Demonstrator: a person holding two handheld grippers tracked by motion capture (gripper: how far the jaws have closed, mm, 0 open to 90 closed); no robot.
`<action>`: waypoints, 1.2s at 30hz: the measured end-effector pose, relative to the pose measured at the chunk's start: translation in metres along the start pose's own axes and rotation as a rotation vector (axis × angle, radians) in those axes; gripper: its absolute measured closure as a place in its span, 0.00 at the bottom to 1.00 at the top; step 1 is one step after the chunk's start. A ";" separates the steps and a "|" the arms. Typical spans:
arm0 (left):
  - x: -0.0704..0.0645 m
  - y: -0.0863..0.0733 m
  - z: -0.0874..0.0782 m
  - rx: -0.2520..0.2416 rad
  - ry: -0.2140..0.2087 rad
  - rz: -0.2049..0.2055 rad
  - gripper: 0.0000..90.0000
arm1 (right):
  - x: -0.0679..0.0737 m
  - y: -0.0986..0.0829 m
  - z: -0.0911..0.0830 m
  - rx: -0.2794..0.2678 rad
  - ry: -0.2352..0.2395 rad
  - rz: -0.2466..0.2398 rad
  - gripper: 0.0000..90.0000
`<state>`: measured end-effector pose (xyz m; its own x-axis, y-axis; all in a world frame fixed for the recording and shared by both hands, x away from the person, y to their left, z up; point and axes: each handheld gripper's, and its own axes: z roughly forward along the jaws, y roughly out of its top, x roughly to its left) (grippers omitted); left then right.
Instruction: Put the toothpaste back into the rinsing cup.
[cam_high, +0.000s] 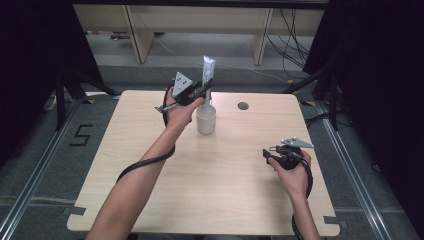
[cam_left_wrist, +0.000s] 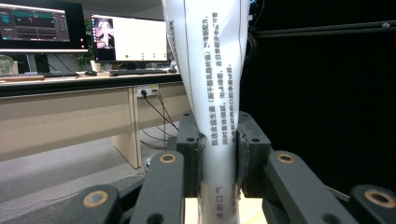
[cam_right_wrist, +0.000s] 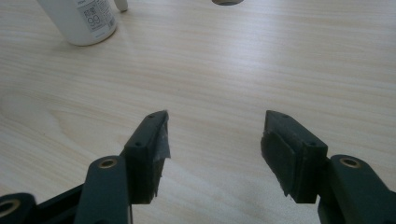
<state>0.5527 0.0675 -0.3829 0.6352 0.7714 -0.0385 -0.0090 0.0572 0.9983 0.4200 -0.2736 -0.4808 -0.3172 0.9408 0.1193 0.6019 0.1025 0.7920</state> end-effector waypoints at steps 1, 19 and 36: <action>0.000 -0.001 0.001 0.000 -0.001 -0.001 0.83 | 0.000 0.000 0.000 -0.001 -0.002 0.000 0.46; 0.003 -0.017 0.014 0.015 0.015 -0.015 0.83 | 0.000 0.000 0.000 0.000 0.004 0.009 0.46; 0.008 -0.026 0.017 0.030 0.033 -0.025 0.82 | -0.001 0.000 0.001 -0.003 0.010 0.006 0.46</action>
<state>0.5709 0.0612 -0.4087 0.6087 0.7908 -0.0639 0.0294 0.0580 0.9979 0.4209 -0.2740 -0.4819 -0.3206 0.9382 0.1303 0.6016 0.0954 0.7931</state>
